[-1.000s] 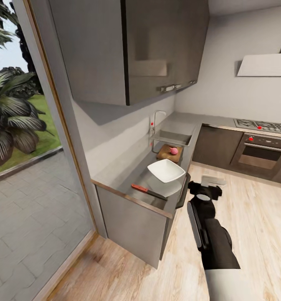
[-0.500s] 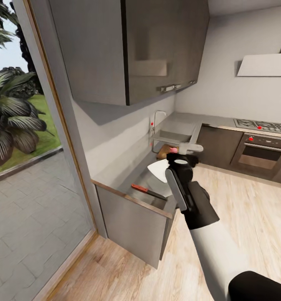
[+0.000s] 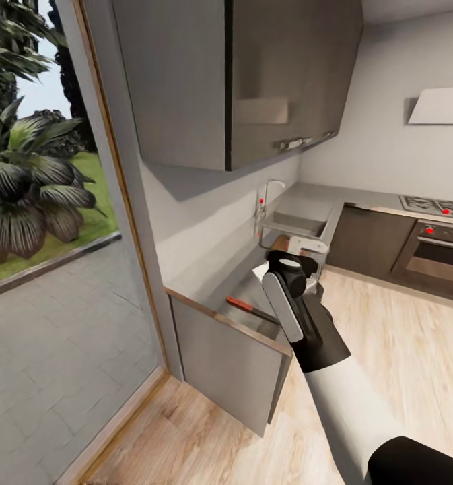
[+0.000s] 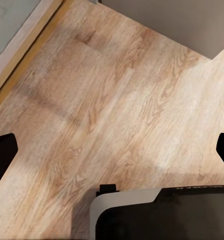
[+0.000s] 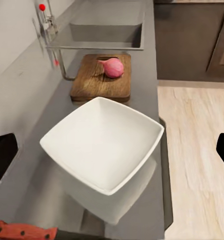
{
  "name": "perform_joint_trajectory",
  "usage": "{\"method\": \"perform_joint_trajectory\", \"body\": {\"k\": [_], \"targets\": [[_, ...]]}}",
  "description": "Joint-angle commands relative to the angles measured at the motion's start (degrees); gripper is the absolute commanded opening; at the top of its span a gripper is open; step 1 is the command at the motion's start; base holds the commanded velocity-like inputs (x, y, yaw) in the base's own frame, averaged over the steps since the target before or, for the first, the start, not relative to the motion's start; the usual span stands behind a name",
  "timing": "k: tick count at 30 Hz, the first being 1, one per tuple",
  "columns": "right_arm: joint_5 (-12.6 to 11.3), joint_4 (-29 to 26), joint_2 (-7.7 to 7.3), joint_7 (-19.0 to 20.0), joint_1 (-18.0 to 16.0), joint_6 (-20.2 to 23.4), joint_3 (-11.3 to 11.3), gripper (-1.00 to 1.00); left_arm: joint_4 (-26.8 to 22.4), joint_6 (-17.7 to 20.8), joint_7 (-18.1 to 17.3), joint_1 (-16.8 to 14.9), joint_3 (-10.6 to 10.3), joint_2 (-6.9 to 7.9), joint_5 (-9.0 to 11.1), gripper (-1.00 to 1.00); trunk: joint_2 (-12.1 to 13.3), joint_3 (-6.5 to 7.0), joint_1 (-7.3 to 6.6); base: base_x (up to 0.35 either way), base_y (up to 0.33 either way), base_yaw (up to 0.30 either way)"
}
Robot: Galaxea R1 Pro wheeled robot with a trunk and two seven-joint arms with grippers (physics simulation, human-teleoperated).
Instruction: In the kitchen, take the Vidalia onion out of the sink, dice it on the chopping board with the paring knife, put the diced onion into the bowl on the countertop, then place both the paring knife and the chopping board into the sink.
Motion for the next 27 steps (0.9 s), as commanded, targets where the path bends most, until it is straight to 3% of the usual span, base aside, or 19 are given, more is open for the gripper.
{"method": "perform_joint_trajectory", "body": {"k": [1,13,23,27], "targets": [[-0.42,-0.05,0.0,-0.49,-0.07,0.28,0.07,1.0,-0.05,-0.07,-0.11,0.0,-0.13,0.03,0.51,1.0,-0.12,-0.08,0.04,0.0,0.0,0.277],[-0.43,2.87,0.0,-0.51,-0.06,-0.42,0.07,1.0,0.02,-0.07,-0.11,0.0,-0.1,0.0,0.51,1.0,-0.12,0.23,0.04,0.0,0.0,0.262],[-0.43,8.73,0.0,-0.51,-0.06,-5.43,-0.18,1.0,0.64,-0.05,-0.11,0.0,-0.08,-0.04,0.51,1.0,-0.12,0.25,0.04,0.052,-0.04,0.031],[-0.43,12.09,0.0,-0.77,-0.06,-9.32,-0.48,1.0,0.72,-0.06,-0.11,0.0,-0.07,-0.04,0.51,1.0,-0.12,0.25,0.04,0.024,-0.016,0.002]]}}
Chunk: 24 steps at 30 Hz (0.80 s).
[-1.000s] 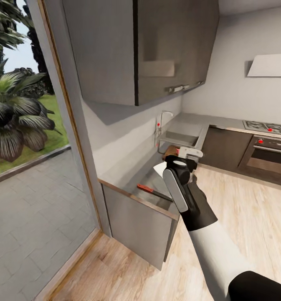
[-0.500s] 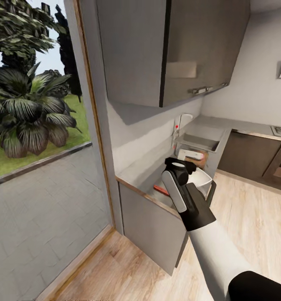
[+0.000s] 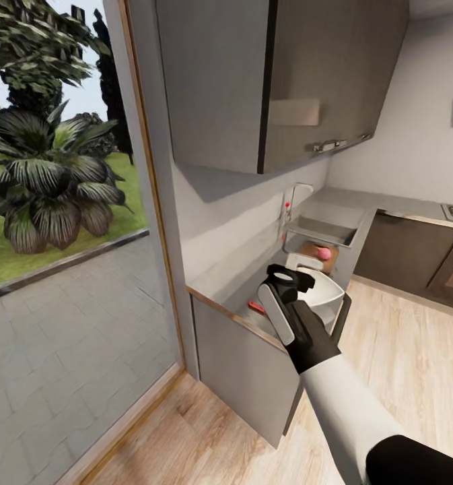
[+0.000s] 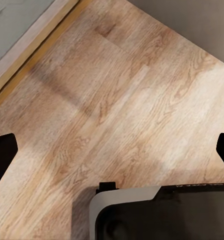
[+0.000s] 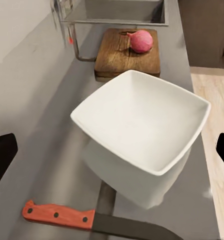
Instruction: In the kitchen, take the Vidalia onion out of the sink, dice it on the chopping board with the paring knife, put the diced onion into the bowl on the countertop, then place both the paring knife and the chopping board into the sink.
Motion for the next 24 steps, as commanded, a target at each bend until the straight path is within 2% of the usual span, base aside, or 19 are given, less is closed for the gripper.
{"method": "perform_joint_trajectory", "body": {"k": [1,3,7,12,13,19,24], "targets": [[-0.26,0.43,0.0,-0.55,-0.07,-0.27,0.04,1.0,-0.05,-0.07,-0.1,0.0,-0.14,0.06,0.51,1.0,-0.12,-0.11,0.04,0.009,-0.006,0.001],[-0.3,2.21,0.0,-2.05,-0.07,-2.68,-0.05,1.0,-0.03,-0.07,-0.1,0.0,-0.14,0.04,0.51,1.0,-0.12,-0.11,0.04,0.005,-0.003,0.0],[-0.87,3.47,0.0,-4.15,-0.07,-3.97,-0.08,1.0,0.04,-0.07,-0.1,0.0,-0.14,0.03,0.51,1.0,-0.12,-0.11,0.04,0.001,0.0,0.0],[-7.33,3.64,0.0,-5.97,-0.07,-4.23,-0.09,1.0,0.06,-0.05,-0.1,0.0,-0.14,0.01,0.51,1.0,-0.12,-0.11,0.04,0.0,0.0,0.0],[-9.92,3.65,0.0,-7.98,-0.07,-5.12,-0.05,1.0,0.06,-0.04,-0.1,0.0,-0.14,0.01,0.51,1.0,-0.12,-0.11,0.04,0.0,0.0,0.0],[-12.07,3.98,0.0,-14.67,-0.07,-9.06,0.19,1.0,0.06,-0.03,-0.1,0.0,-0.14,0.03,0.51,1.0,-0.12,-0.11,0.04,0.0,0.0,0.0],[-14.39,4.16,0.0,-16.66,-0.07,-9.8,0.25,1.0,0.06,-0.06,-0.1,0.0,-0.16,0.01,0.51,1.0,-0.12,-0.11,0.04,0.0,0.0,0.0]]}}
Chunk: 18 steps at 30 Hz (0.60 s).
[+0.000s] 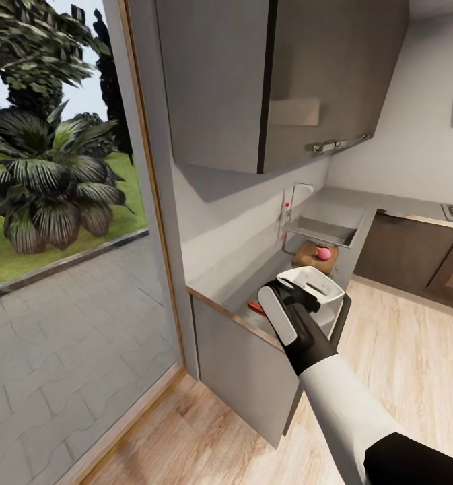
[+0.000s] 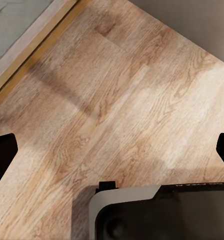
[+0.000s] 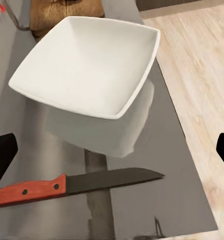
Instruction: In the kitchen, take the Vidalia onion out of the sink, dice it on the chopping board with the paring knife, put the diced onion into the bowl on the countertop, then place both the paring knife and the chopping board into the sink.
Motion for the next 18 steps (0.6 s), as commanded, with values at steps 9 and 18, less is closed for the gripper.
{"method": "perform_joint_trajectory", "body": {"k": [9,18], "targets": [[-4.12,1.87,0.0,-6.77,-0.06,0.36,0.35,1.0,0.95,-0.09,-0.1,0.0,-0.12,-0.33,0.48,1.0,-0.12,-0.11,0.04,0.0,0.0,0.0],[-4.38,2.28,0.0,-9.11,-0.06,0.27,3.58,1.0,1.99,-0.09,-0.1,0.0,-0.12,-0.66,0.43,1.0,-0.12,-0.11,0.04,0.0,0.0,0.009]]}}
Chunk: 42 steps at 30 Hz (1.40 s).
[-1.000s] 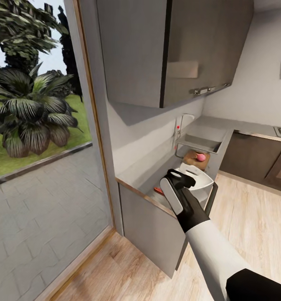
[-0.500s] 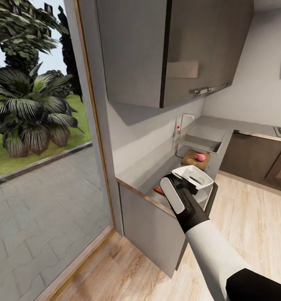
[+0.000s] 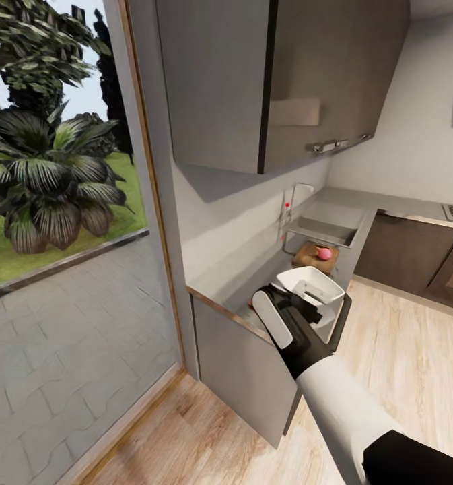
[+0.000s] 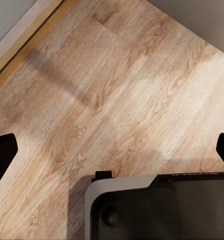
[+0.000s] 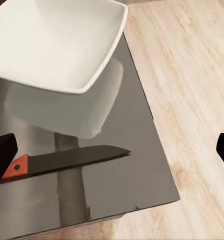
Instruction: In the kitchen, take the Vidalia onion out of the sink, dice it on the chopping board with the paring knife, put the diced onion into the bowl on the countertop, then place both the paring knife and the chopping board into the sink.
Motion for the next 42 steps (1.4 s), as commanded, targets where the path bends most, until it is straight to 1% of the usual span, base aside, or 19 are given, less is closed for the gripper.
{"method": "perform_joint_trajectory", "body": {"k": [1,17,23,27,29,31,33,34,36,39,40,41,42], "targets": [[-0.18,0.05,0.0,-0.39,-0.06,0.57,0.19,1.0,0.02,-0.07,-0.09,0.0,-0.15,0.06,0.5,1.0,-0.12,-0.11,0.04,0.0,0.0,0.168],[-0.2,0.93,0.0,-0.35,-0.06,0.31,0.32,1.0,0.03,-0.07,-0.09,0.0,-0.15,0.06,0.5,1.0,-0.12,-0.11,0.04,0.0,0.0,0.272],[-0.16,0.93,0.0,-0.35,-0.06,0.34,0.24,1.0,0.04,-0.07,-0.09,0.0,-0.15,0.06,0.5,1.0,-0.12,-0.11,0.04,0.032,0.0,0.081],[-0.21,0.93,0.0,-0.29,-0.06,0.29,0.19,1.0,0.02,-0.07,-0.09,0.0,-0.15,0.05,0.5,1.0,-0.12,-0.11,0.04,0.183,0.0,0.009],[-0.68,0.93,0.0,-0.12,-0.06,-0.17,0.13,1.0,0.02,-0.07,-0.09,0.0,-0.15,0.06,0.5,1.0,-0.12,-0.11,0.04,0.283,0.0,0.002],[-1.41,0.93,0.0,-0.08,-0.06,-1.48,0.05,1.0,0.02,-0.07,-0.09,0.0,-0.15,0.06,0.5,1.0,-0.12,-0.11,0.04,0.271,0.0,0.001],[-3.95,0.93,0.0,-0.22,-0.06,-5.71,-0.01,1.0,0.02,-0.07,-0.09,0.0,-0.15,0.06,0.5,1.0,-0.12,-0.11,0.04,0.172,0.0,0.0],[-4.83,0.93,0.0,-0.28,-0.06,-6.83,-0.02,1.0,0.02,-0.07,-0.09,0.0,-0.15,0.06,0.5,1.0,-0.12,-0.11,0.04,0.085,0.0,0.0],[-5.34,1.16,0.0,-0.36,-0.06,-7.84,-0.04,1.0,0.01,-0.07,-0.09,0.0,-0.15,0.06,0.5,1.0,-0.12,-0.11,0.04,0.056,0.0,0.0],[-5.74,2.78,0.0,-0.47,-0.06,-11.15,-0.09,1.0,0.01,-0.07,-0.09,0.0,-0.15,0.06,0.5,1.0,-0.12,-0.11,0.04,0.02,0.0,0.0],[-5.86,3.55,0.0,-0.78,-0.06,-13.84,-0.1,1.0,0.01,-0.07,-0.09,0.0,-0.15,0.06,0.5,1.0,-0.12,-0.11,0.04,0.007,0.0,0.0],[-5.94,4.08,0.0,-2.0,-0.06,-16.83,-0.11,1.0,0.01,-0.07,-0.09,0.0,-0.15,0.06,0.5,1.0,-0.12,-0.11,0.04,0.003,0.0,0.0],[-5.96,4.14,0.0,-2.4,-0.06,-17.35,-0.11,1.0,0.01,-0.07,-0.09,0.0,-0.15,0.06,0.5,1.0,-0.12,-0.11,0.04,0.002,0.0,0.0]]}}
